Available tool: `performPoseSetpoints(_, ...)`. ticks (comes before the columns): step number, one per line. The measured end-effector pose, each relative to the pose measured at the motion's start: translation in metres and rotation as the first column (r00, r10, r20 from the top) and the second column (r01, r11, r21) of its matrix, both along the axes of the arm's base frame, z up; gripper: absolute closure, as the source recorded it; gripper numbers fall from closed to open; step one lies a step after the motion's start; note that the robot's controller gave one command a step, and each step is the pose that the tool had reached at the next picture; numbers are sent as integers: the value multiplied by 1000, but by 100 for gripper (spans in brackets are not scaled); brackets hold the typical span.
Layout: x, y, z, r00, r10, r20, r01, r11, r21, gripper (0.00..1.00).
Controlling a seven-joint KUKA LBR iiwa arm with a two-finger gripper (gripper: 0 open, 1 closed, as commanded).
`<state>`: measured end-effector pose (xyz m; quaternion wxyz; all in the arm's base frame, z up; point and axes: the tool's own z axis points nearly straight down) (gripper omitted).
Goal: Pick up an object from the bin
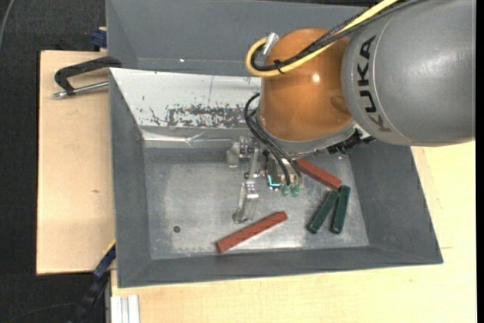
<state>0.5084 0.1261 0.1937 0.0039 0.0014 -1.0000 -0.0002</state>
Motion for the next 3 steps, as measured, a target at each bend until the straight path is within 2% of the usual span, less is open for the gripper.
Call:
performPoseSetpoints(1, 3, -65, -123, 897, 441, 8, -441, 897, 1, 0)
performPoseSetpoints(2, -15, -46, -93, 751, 660, 12, -660, 751, -1, 0)
performPoseSetpoints(3, -14, -64, -93, 675, 738, 11, -738, 675, -2, 0)
